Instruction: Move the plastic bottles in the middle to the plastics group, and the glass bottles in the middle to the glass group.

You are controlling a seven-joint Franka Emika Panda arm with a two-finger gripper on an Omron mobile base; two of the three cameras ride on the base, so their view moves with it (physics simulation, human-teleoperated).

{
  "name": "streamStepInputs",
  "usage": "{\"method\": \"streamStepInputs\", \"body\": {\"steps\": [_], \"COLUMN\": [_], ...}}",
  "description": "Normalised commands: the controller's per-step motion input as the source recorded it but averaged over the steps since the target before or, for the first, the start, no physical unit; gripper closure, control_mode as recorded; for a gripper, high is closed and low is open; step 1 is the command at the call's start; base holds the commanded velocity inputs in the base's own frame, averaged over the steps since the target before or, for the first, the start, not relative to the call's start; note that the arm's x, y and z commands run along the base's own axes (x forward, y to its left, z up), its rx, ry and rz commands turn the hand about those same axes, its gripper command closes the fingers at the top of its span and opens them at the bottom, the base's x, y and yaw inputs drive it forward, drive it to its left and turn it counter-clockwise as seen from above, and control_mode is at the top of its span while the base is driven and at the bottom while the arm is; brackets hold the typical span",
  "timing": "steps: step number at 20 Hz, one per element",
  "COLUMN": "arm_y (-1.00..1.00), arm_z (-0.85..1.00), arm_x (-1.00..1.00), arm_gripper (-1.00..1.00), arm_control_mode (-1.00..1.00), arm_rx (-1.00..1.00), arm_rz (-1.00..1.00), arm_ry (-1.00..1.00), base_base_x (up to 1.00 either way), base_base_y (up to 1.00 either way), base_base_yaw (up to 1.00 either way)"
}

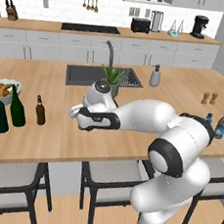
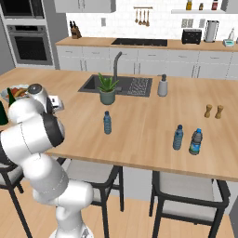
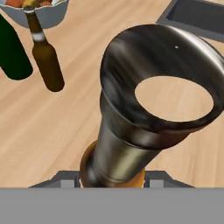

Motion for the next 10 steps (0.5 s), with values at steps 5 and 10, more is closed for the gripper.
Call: {"method": "streamStepInputs", "body": {"steps": [5, 10], "arm_y": [0.56, 0.33], "arm_z": [-0.02, -0.04], "arm_x": [0.15, 0.02], "arm_gripper": [1.00, 1.00], "arm_control_mode": [-1.00, -1.00], "arm_rx": [0.01, 0.00], "arm_rz": [0.20, 0.04], "arm_ry": [-0.06, 0.00], "base_base_x": [0.00, 0.00], "base_base_y": [0.00, 0.00], "base_base_yaw": [0.00, 0.00]}}
